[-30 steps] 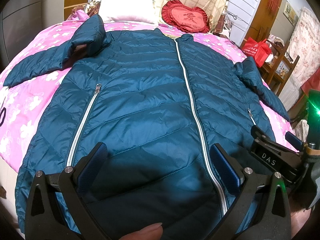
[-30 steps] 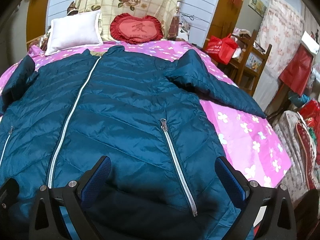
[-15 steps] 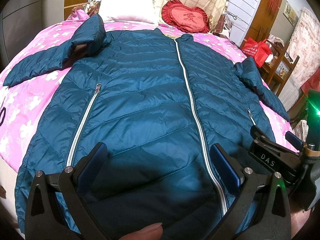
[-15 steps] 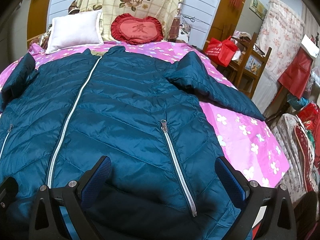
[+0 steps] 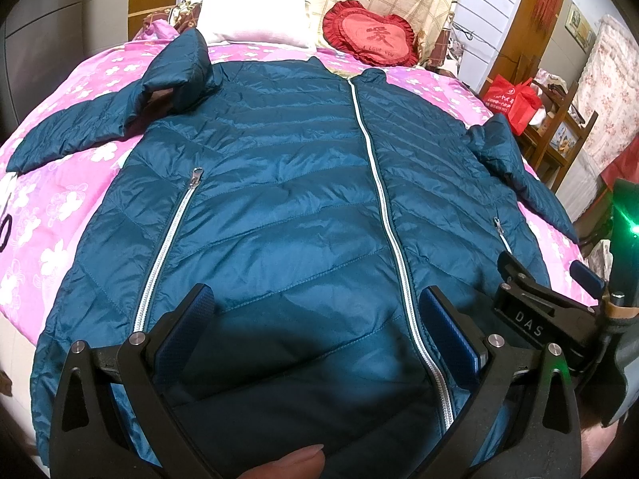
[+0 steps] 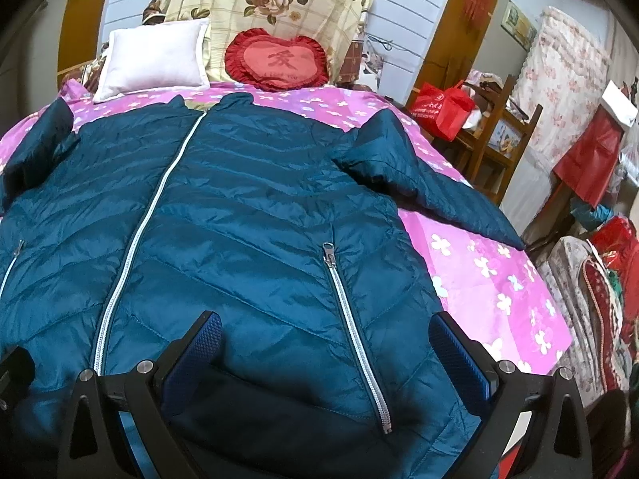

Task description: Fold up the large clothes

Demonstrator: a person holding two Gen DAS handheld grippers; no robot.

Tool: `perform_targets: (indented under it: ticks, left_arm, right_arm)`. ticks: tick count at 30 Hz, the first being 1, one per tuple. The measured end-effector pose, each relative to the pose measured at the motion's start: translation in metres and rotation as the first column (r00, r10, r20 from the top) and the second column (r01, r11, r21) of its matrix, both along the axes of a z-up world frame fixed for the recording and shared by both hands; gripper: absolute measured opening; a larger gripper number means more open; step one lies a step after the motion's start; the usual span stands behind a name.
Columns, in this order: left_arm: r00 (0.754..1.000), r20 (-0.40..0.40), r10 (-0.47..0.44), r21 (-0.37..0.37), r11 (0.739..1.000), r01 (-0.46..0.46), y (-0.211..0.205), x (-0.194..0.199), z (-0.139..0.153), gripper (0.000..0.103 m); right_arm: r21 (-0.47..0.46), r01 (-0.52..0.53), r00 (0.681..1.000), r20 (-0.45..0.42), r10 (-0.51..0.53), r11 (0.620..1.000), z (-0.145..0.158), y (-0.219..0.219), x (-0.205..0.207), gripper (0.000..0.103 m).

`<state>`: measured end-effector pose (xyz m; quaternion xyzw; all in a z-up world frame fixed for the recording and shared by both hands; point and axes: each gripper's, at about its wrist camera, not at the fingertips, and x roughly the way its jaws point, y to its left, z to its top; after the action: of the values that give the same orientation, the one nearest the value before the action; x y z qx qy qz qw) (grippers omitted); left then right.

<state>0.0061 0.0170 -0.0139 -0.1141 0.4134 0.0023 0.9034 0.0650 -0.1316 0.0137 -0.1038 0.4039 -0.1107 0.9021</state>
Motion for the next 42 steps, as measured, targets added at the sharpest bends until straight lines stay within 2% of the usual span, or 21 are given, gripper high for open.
perform_targets:
  ticks: [5,7,9,13,17,19,20,22,23,25,29,38,42]
  left_arm:
    - [1.0,-0.017,0.014,-0.003,1.0,-0.014,0.001,0.003,0.003,0.103]
    - [0.999,-0.046,0.02,0.037,0.999,-0.018,0.001,0.008,0.005,0.103]
    - [0.999,-0.015,0.044,0.094,0.995,-0.042,0.006,0.009,0.017,0.103]
    - [0.997,0.048,0.063,0.15,0.986,-0.07,0.022,0.018,0.042,0.103]
    - [0.998,0.039,0.042,0.227,0.973,-0.049,0.037,0.051,0.04,0.103]
    - [0.999,0.044,0.005,0.205,0.979,-0.014,0.047,0.067,0.035,0.103]
    - [1.0,0.022,-0.005,0.204,0.979,0.0,0.049,0.079,0.028,0.103]
    - [0.999,-0.038,-0.004,0.264,0.964,0.014,0.05,0.102,0.013,0.103]
    - [0.999,-0.042,0.006,0.276,0.961,0.006,0.051,0.111,0.009,0.103]
    - [0.997,-0.072,0.018,0.25,0.968,0.001,0.055,0.131,-0.007,0.103]
    - [0.983,-0.181,0.043,0.178,0.984,-0.01,0.063,0.148,-0.039,0.103]
    - [0.992,-0.114,0.051,0.167,0.986,-0.031,0.063,0.136,-0.043,0.103]
    - [0.993,-0.102,0.055,0.169,0.985,-0.038,0.062,0.135,-0.044,0.103]
  right_arm:
    - [0.035,-0.021,1.0,0.022,0.02,0.999,0.002,0.003,-0.001,0.103]
    - [0.081,-0.055,0.997,0.052,0.051,0.995,0.007,0.003,-0.003,0.103]
    - [0.13,-0.091,0.994,0.067,0.083,0.987,0.012,0.0,-0.001,0.103]
    - [0.14,-0.131,0.983,0.147,0.111,0.981,0.032,-0.006,0.008,0.103]
    - [0.139,-0.222,0.957,0.223,0.188,0.965,0.043,-0.01,0.03,0.103]
    - [0.152,-0.223,0.958,0.218,0.187,0.963,0.032,-0.012,0.039,0.103]
    - [0.164,-0.213,0.96,0.218,0.175,0.963,0.024,-0.014,0.039,0.103]
    - [0.213,-0.185,0.974,0.166,0.151,0.959,0.013,-0.016,0.044,0.103]
    - [0.244,-0.19,0.974,0.165,0.152,0.951,0.013,-0.019,0.044,0.103]
    - [0.278,-0.202,0.972,0.176,0.157,0.939,0.013,-0.02,0.043,0.103]
    - [0.3,-0.193,0.978,0.132,0.16,0.934,0.005,-0.02,0.047,0.103]
    - [0.415,-0.132,0.991,0.028,0.132,0.9,-0.015,-0.03,0.062,0.103]
    - [0.406,-0.064,0.993,-0.065,0.098,0.912,-0.03,-0.033,0.067,0.103]
